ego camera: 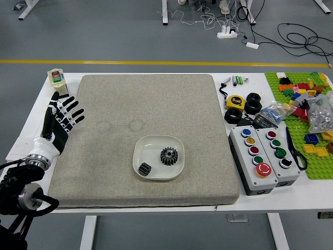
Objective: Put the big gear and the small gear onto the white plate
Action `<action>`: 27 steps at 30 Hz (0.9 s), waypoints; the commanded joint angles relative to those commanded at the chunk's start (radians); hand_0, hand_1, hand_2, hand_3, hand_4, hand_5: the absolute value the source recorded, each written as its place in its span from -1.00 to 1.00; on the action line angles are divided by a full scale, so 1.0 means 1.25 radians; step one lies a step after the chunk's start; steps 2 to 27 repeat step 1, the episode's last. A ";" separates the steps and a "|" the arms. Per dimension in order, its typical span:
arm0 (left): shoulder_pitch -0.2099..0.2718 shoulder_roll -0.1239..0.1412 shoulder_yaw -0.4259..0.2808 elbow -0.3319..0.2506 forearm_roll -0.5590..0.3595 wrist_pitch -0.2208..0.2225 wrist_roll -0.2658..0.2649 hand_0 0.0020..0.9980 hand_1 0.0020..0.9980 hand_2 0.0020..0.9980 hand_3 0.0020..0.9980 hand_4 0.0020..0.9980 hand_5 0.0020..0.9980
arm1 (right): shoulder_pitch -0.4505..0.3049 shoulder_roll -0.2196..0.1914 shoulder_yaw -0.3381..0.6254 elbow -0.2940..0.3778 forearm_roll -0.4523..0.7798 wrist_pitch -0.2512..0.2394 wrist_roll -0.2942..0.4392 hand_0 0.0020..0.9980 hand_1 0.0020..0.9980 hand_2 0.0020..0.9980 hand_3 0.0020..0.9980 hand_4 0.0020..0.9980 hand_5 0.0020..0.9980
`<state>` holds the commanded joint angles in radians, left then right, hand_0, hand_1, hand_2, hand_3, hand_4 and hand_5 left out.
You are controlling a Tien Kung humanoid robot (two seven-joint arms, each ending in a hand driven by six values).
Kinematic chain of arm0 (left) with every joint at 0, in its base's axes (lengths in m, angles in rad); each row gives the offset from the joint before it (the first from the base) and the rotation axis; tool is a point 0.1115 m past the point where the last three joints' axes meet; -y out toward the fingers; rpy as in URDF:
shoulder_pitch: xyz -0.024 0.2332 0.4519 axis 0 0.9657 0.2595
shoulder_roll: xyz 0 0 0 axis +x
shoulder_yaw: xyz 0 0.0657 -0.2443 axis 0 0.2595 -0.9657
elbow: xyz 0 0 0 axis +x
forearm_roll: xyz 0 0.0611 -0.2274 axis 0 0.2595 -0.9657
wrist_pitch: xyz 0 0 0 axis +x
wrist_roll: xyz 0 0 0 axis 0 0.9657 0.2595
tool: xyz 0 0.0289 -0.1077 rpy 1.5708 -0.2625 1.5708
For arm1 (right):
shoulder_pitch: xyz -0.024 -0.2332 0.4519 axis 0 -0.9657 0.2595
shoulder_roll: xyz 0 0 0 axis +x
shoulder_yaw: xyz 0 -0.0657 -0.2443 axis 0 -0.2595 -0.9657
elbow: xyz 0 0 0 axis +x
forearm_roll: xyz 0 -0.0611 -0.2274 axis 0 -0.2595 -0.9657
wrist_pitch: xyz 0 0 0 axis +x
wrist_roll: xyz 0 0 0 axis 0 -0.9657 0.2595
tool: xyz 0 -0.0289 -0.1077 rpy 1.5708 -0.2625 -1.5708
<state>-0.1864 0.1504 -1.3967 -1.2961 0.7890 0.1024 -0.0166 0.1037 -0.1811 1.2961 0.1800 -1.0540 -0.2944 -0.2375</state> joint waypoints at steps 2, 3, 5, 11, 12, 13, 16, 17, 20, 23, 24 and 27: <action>0.000 0.000 0.000 0.000 0.000 0.000 0.000 0.57 0.58 0.76 0.64 0.74 0.84 | 0.000 0.000 0.000 0.000 -0.001 0.000 0.000 0.20 0.22 0.40 0.14 0.53 0.43; 0.000 0.000 0.000 0.000 0.000 0.000 0.000 0.57 0.58 0.76 0.64 0.74 0.84 | 0.000 0.000 0.000 0.000 -0.001 0.000 0.000 0.20 0.22 0.40 0.14 0.53 0.43; 0.000 0.000 0.000 0.000 0.000 0.000 0.000 0.57 0.58 0.76 0.64 0.74 0.84 | 0.000 0.000 0.000 0.000 -0.001 0.000 0.000 0.20 0.22 0.40 0.14 0.53 0.43; 0.000 0.000 0.000 0.000 0.000 0.000 0.000 0.57 0.58 0.76 0.64 0.74 0.84 | 0.000 0.000 0.000 0.000 -0.001 0.000 0.000 0.20 0.22 0.40 0.14 0.53 0.43; 0.000 0.000 0.000 0.000 0.000 0.000 0.000 0.57 0.58 0.76 0.64 0.74 0.84 | 0.000 0.000 0.000 0.000 -0.001 0.000 0.000 0.20 0.22 0.40 0.14 0.53 0.43; 0.000 0.000 0.000 0.000 0.000 0.000 0.000 0.57 0.58 0.76 0.64 0.74 0.84 | 0.000 0.000 0.000 0.000 -0.001 0.000 0.000 0.20 0.22 0.40 0.14 0.53 0.43; 0.000 0.000 0.000 0.000 0.000 0.000 0.000 0.57 0.58 0.76 0.64 0.74 0.84 | 0.000 0.000 0.000 0.000 -0.001 0.000 0.000 0.20 0.22 0.40 0.14 0.53 0.43; 0.000 0.000 0.000 0.000 0.000 0.000 0.000 0.57 0.58 0.76 0.64 0.74 0.84 | 0.000 0.000 0.000 0.000 -0.001 0.000 0.000 0.20 0.22 0.40 0.14 0.53 0.43; 0.000 0.000 0.000 0.000 0.000 0.000 0.000 0.57 0.58 0.76 0.64 0.74 0.84 | 0.000 0.000 0.000 0.000 -0.001 0.000 0.000 0.20 0.22 0.40 0.14 0.53 0.43; 0.000 0.000 0.000 0.000 0.000 0.000 0.000 0.57 0.58 0.76 0.64 0.74 0.84 | 0.000 0.000 0.000 0.000 -0.001 0.000 0.000 0.20 0.22 0.40 0.14 0.53 0.43; 0.000 0.000 0.000 0.000 0.000 0.000 0.000 0.57 0.58 0.76 0.64 0.74 0.84 | 0.000 0.000 0.000 0.000 -0.001 0.000 0.000 0.20 0.22 0.40 0.14 0.53 0.43; 0.000 0.000 0.000 0.000 0.000 0.000 0.000 0.57 0.58 0.76 0.64 0.74 0.84 | 0.000 0.000 0.000 0.000 -0.001 0.000 0.000 0.20 0.22 0.40 0.14 0.53 0.43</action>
